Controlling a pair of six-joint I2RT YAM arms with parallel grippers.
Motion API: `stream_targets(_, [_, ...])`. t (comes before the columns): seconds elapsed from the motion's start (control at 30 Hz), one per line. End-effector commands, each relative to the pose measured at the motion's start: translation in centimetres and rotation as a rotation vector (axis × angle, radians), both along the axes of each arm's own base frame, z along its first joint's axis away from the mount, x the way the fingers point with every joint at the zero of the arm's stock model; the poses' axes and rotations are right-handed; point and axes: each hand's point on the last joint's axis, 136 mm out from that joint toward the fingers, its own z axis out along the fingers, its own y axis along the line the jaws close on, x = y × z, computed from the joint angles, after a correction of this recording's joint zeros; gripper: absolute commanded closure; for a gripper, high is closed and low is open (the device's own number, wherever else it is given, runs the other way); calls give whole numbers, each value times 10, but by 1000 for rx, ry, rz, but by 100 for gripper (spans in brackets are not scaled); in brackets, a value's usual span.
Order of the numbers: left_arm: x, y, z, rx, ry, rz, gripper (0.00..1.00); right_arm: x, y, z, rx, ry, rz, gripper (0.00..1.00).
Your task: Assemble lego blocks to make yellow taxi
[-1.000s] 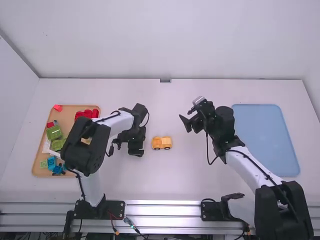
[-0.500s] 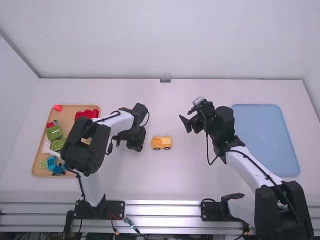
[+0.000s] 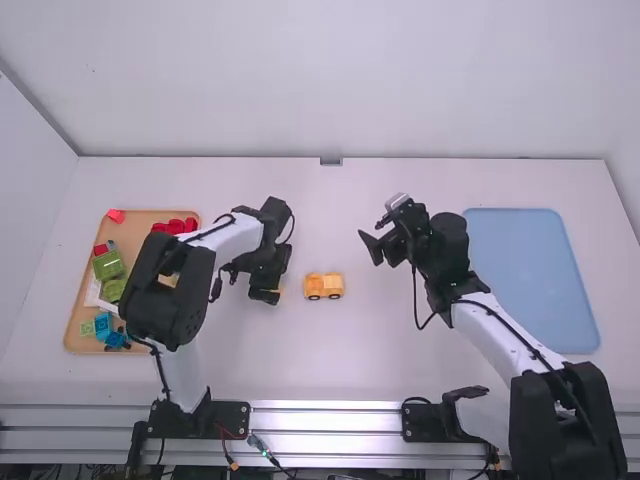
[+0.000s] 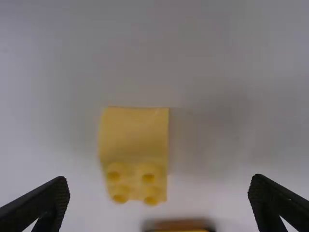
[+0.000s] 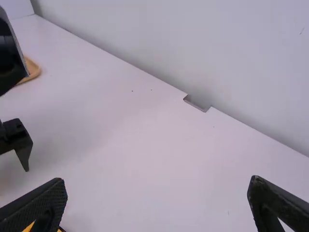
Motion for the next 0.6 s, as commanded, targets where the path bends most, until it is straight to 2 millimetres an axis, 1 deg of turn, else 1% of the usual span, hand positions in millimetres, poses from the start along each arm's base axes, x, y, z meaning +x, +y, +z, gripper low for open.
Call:
stream_targets(0.0, [15,2,27,-21,-24,-84,1,-4,1,0,6,1,8,1])
stream_targets(0.03, [17,4,36,-17,-22,-123,1,-4,1,0,6,1,8,1])
stream_targets(0.07, [23,6,51,-20,-39,-216,1,-4,1,0,6,1,8,1])
stream_targets(0.1, [28,5,60,-27,-61,-297,1,-4,1,0,6,1,8,1])
stream_targets(0.13, [37,4,71,-37,-106,-438,0,-4,1,1,6,1,8,1])
stream_targets(0.2, [57,-2,91,-45,-235,-831,11,-4,1,1,6,1,8,1])
stream_targets(0.23, [63,-4,96,-38,-274,-951,17,-4,1,1,6,0,8,1])
stream_targets(0.27, [74,-10,107,-23,-352,-1208,31,-4,1,1,6,0,8,1])
stream_targets(0.3, [80,-13,114,-7,-402,-1387,1,-4,1,1,6,0,8,1])
stream_targets(0.33, [88,-13,120,28,-443,-1529,1,-4,1,1,6,1,7,1])
stream_targets(0.43, [102,-16,127,92,-517,-1791,1,-4,0,0,6,1,7,1])
stream_targets(0.5, [100,-16,127,95,-515,-1872,1,-4,0,0,6,1,7,1])
stream_targets(0.57, [102,-15,127,112,-527,-1955,1,-4,1,1,7,-3,7,1])
